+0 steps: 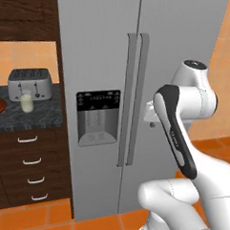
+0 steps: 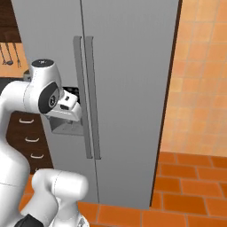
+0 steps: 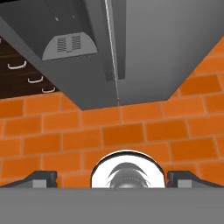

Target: Grab a lemon wedge from the fridge and one ice cube from the ice bowl, and put them in the glass of lemonade.

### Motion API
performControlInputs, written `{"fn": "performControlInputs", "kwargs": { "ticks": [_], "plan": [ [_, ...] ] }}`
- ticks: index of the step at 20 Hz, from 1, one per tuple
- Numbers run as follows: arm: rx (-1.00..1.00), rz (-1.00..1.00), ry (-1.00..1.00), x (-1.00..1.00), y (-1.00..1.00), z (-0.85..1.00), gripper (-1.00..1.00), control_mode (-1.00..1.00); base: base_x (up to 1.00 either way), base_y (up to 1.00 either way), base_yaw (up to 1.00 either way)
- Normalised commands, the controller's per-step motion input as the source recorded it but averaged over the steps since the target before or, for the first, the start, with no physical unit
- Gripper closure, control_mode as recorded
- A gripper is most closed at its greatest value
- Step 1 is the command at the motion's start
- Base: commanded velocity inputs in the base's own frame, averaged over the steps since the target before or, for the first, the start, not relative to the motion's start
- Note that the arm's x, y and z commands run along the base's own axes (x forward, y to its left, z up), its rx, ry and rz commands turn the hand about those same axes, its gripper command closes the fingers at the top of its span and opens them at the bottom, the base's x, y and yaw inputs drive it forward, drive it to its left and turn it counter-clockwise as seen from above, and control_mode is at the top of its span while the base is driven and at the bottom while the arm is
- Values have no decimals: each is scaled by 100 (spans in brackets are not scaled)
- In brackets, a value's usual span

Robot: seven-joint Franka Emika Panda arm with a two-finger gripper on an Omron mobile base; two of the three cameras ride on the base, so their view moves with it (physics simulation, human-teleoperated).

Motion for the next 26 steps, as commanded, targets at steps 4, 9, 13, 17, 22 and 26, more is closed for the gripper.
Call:
{"fn": "performControlInputs", "kwargs": {
  "ticks": [4,9,13,17,22,26],
  "plan": [
    [0,-12,-5,-49,-4,0,-100,-100,0,0,0],
    [1,-2,-23,-63,-11,26,-100,-100,0,0,0],
    [0,0,-22,11,3,75,-100,-100,0,0,0],
    [0,0,-10,74,0,65,-100,-100,0,0,0],
    [-1,0,-9,100,-5,-13,-100,-100,0,0,0],
    [-3,0,-5,93,0,-59,-100,-100,0,0,0]
  ]
}}
